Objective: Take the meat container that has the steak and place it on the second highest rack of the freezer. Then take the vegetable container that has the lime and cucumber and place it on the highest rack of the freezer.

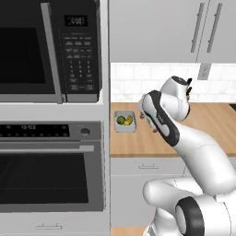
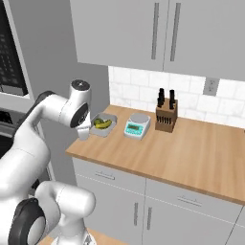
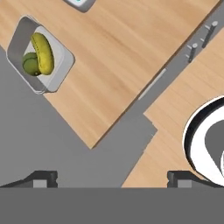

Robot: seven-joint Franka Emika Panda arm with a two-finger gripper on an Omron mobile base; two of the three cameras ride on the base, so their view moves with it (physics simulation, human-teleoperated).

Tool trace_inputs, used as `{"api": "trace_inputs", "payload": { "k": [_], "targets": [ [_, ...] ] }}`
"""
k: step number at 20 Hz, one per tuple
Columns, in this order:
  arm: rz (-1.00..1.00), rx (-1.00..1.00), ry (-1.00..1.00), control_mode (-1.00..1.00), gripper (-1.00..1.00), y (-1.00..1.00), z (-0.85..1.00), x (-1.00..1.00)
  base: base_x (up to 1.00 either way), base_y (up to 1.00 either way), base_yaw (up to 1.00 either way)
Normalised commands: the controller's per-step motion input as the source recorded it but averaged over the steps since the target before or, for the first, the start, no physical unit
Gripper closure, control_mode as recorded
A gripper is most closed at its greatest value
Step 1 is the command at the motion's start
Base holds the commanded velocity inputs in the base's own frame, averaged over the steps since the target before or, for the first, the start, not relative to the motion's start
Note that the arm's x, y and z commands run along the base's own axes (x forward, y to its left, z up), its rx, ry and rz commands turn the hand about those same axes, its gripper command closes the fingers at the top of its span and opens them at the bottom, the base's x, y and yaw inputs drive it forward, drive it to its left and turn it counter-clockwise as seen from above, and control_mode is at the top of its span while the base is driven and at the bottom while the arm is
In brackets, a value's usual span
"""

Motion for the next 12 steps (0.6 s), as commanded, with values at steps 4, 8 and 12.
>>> {"api": "trace_inputs", "payload": {
  "k": [4, 8, 12],
  "targets": [
    [0.0, 0.0, 0.0, -1.0, -1.0, 0.0, -0.22, 0.5, 0.0, 0.0, 0.0],
    [0.0, 0.0, 0.0, -1.0, -1.0, -0.06, -0.31, 0.47, 0.0, 0.0, 0.0],
    [0.0, 0.01, 0.0, -1.0, -1.0, -0.23, -0.45, 0.31, 0.0, 0.0, 0.0]
  ]
}}
